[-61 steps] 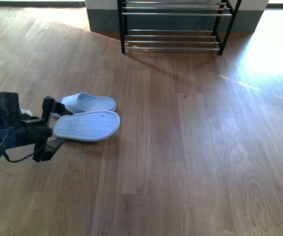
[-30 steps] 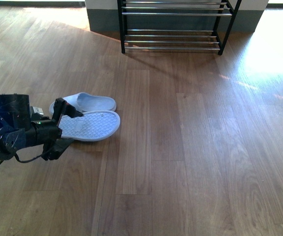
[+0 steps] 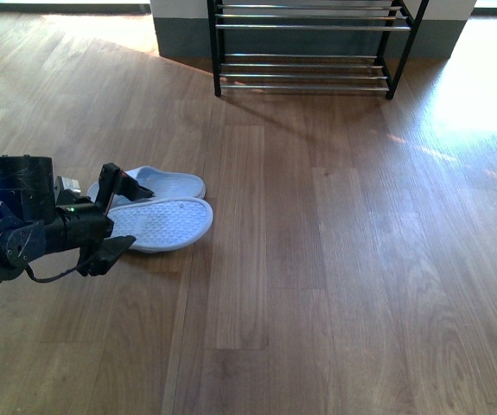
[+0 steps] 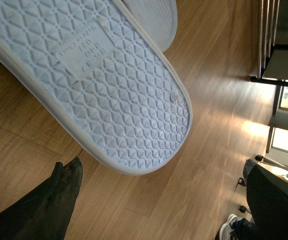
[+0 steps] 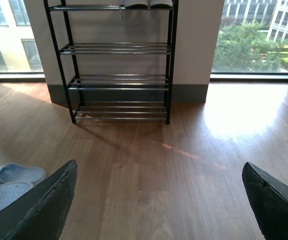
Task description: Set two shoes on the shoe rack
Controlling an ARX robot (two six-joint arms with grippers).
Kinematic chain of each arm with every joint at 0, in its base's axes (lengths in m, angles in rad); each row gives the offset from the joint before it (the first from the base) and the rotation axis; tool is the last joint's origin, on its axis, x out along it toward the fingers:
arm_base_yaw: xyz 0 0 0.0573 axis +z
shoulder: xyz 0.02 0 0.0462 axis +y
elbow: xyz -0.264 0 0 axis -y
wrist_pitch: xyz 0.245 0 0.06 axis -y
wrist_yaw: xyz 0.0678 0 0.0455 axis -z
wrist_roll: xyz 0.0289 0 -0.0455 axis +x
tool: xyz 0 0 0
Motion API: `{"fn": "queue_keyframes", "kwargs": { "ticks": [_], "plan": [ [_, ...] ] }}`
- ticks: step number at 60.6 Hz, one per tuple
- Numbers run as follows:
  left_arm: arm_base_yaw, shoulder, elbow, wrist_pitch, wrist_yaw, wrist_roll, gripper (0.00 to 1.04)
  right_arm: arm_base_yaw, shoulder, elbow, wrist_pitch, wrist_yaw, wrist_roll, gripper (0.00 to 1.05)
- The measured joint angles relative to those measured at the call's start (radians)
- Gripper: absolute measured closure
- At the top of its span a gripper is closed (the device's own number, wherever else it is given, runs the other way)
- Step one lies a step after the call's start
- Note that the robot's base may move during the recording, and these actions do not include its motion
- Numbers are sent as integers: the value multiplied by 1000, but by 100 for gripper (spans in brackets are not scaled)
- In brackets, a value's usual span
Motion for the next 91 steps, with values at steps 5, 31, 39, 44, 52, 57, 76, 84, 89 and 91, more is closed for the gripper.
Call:
{"fn": "queue_keyframes", "kwargs": {
  "ticks": [5,31,39,44,52,57,76,84,89,91],
  "plan": [
    [1,0,0,-1,-3,-2,9,0,0,0,0,0,0,9],
    [-44,2,-1,-227,-130,-192,9,0,0,0,0,0,0,9],
    [-61,3,-8,-339,-127,-214,9,0,0,0,0,0,0,9],
    [-68,19,6,-339,-129,-215,9,0,0,0,0,0,0,9],
    [-77,50,45,-308,-122,-206,9,0,0,0,0,0,0,9],
    [-79,69,69,-285,-115,-195,9,0,0,0,0,0,0,9],
    [-53,132,182,-316,-128,-42,24,0,0,0,0,0,0,9],
    [-43,135,174,-265,-137,-42,43,0,0,0,0,0,0,9],
    [-38,135,174,-262,-138,-40,54,0,0,0,0,0,0,9],
    [-38,135,174,-264,-141,-39,59,0,0,0,0,0,0,9]
  ]
}}
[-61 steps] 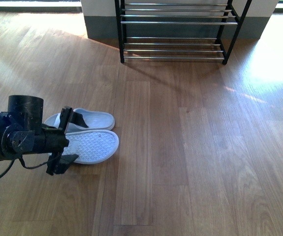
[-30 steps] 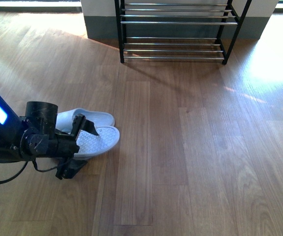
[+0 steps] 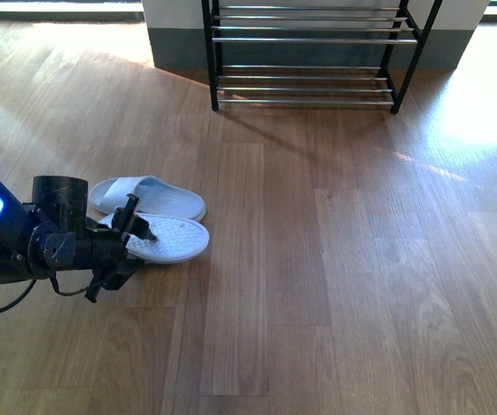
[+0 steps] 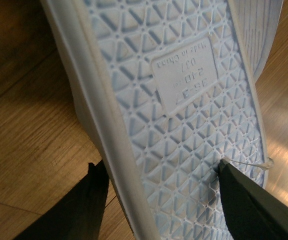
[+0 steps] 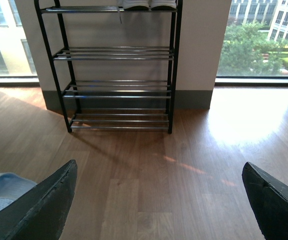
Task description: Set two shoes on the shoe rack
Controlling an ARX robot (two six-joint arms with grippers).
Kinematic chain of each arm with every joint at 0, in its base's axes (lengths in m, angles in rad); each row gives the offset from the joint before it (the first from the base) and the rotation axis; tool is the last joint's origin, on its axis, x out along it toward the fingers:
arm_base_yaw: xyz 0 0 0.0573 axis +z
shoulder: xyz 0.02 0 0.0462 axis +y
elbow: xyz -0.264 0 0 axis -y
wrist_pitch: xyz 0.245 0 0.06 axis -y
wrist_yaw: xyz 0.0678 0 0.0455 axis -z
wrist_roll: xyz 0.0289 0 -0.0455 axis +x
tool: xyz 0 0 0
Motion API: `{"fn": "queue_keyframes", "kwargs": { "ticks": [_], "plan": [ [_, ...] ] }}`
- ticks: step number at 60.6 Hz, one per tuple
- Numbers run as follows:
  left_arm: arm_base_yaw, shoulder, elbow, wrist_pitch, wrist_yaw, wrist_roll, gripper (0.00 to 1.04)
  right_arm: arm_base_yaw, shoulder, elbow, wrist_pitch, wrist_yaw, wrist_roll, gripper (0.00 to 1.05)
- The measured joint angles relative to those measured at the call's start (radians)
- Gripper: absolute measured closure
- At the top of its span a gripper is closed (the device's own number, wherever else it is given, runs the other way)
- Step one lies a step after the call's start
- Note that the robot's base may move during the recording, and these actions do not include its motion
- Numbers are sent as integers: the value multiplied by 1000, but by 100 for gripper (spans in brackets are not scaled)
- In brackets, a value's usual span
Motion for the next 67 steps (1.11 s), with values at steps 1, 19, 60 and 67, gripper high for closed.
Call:
{"fn": "queue_keyframes", "kwargs": {
  "ticks": [1,19,60,67],
  "plan": [
    [0,0,0,1,0,0,60,0,0,0,0,0,0,9],
    [-3,-84,-66,-51,-47,5,91,0,0,0,0,0,0,9],
    [-34,-299,-199,-755,-197,-435,97,0,0,0,0,0,0,9],
    [-13,-288,-177,-758,-179,-454,97,0,0,0,0,0,0,9]
  ]
}}
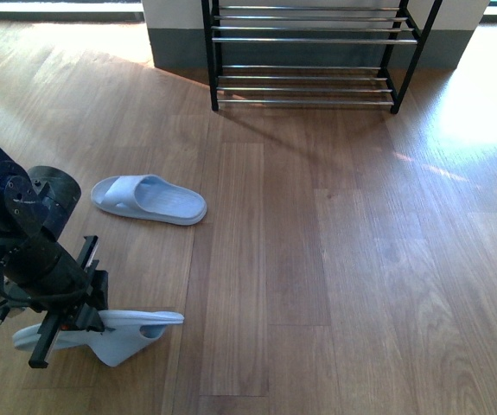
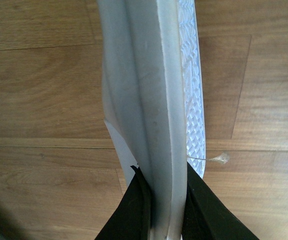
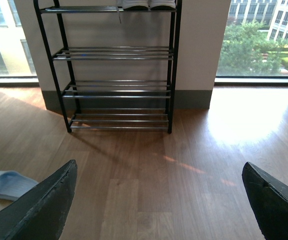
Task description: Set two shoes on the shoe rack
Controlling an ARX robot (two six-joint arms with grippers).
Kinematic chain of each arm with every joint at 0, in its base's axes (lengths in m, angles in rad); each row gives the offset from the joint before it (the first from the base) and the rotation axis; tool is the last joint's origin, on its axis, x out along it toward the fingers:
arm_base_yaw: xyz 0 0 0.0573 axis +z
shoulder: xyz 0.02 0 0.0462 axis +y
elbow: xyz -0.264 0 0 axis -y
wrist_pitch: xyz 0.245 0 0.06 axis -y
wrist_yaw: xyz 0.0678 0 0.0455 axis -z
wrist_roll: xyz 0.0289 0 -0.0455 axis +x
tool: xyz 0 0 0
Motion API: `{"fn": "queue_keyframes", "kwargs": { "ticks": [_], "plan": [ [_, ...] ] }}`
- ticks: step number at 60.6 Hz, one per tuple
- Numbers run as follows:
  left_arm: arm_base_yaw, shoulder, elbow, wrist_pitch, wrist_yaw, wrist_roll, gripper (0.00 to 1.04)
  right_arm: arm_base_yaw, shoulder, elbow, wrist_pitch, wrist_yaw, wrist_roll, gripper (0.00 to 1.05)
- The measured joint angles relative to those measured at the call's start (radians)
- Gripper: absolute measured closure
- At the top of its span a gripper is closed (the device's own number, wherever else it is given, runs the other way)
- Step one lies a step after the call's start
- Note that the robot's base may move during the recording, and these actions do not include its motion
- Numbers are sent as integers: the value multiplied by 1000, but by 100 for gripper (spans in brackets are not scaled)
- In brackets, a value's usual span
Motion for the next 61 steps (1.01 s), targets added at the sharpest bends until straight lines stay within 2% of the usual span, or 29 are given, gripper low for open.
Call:
{"fn": "queue_keyframes", "kwargs": {
  "ticks": [9,10,13,14,19,28,37,52,56,61],
  "plan": [
    [14,16,18,0,9,1,97,0,0,0,0,0,0,9],
    [14,16,18,0,10,1,90,0,0,0,0,0,0,9],
    [16,18,21,0,8,0,87,0,0,0,0,0,0,9],
    [23,41,50,-1,15,0,75,0,0,0,0,0,0,9],
    [43,57,63,1,8,22,55,0,0,0,0,0,0,9],
    [70,53,57,29,-19,59,30,0,0,0,0,0,0,9],
    [78,41,42,41,-53,92,10,0,0,0,0,0,0,9],
    [85,22,58,60,-93,199,9,0,0,0,0,0,0,9],
    [84,29,122,4,-111,227,9,0,0,0,0,-1,0,9],
    [82,27,185,6,-138,270,9,0,0,0,0,0,0,9]
  ]
}}
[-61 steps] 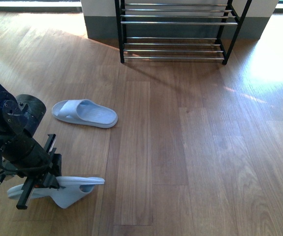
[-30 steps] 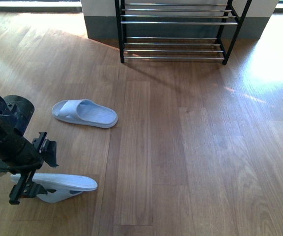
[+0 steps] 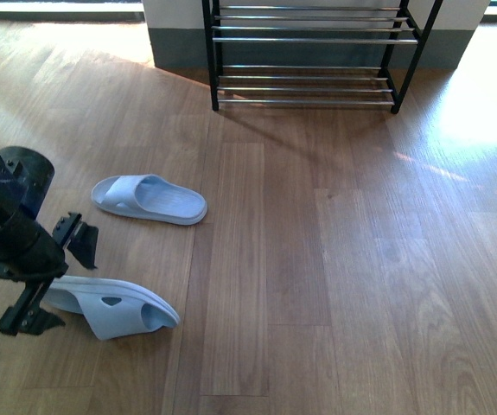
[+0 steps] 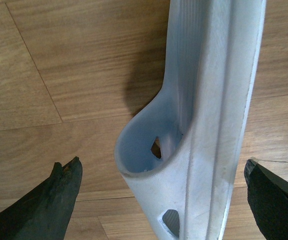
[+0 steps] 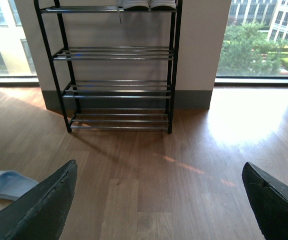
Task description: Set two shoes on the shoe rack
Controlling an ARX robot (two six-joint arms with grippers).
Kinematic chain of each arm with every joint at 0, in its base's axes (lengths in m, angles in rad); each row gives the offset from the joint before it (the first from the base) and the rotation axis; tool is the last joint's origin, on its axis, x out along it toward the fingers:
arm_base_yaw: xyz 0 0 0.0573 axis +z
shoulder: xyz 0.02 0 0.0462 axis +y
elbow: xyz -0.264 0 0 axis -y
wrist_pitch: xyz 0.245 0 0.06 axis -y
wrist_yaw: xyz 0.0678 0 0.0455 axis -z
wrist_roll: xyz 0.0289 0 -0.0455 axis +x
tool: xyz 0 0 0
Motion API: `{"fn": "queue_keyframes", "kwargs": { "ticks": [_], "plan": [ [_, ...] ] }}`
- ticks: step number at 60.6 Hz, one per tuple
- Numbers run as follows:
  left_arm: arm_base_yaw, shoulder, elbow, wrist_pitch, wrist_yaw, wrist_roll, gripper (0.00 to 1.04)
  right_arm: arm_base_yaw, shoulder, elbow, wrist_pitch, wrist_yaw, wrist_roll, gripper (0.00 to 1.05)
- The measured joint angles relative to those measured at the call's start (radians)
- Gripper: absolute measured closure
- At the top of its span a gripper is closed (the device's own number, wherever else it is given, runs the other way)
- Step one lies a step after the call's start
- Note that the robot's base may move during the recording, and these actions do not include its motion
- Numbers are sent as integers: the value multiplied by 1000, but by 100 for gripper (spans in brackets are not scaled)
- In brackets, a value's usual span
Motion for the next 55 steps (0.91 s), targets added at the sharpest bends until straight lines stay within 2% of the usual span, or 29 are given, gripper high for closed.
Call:
{"fn": "queue_keyframes", "kwargs": {
  "ticks": [8,17,24,31,41,50,55],
  "plan": [
    [-8,-39,-25,73,7,51,9,0,0,0,0,0,0,9],
    [-3,-107,-85,124,-31,201,9,0,0,0,0,0,0,9],
    [12,-164,-99,119,18,274,9,0,0,0,0,0,0,9],
    [18,-177,-99,79,76,266,9,0,0,0,0,0,0,9],
    [-8,-64,-81,24,167,149,9,0,0,0,0,0,0,9],
    [-21,40,-36,5,177,126,9,0,0,0,0,0,0,9],
    [-26,86,21,3,149,133,9,0,0,0,0,0,0,9]
  ]
}}
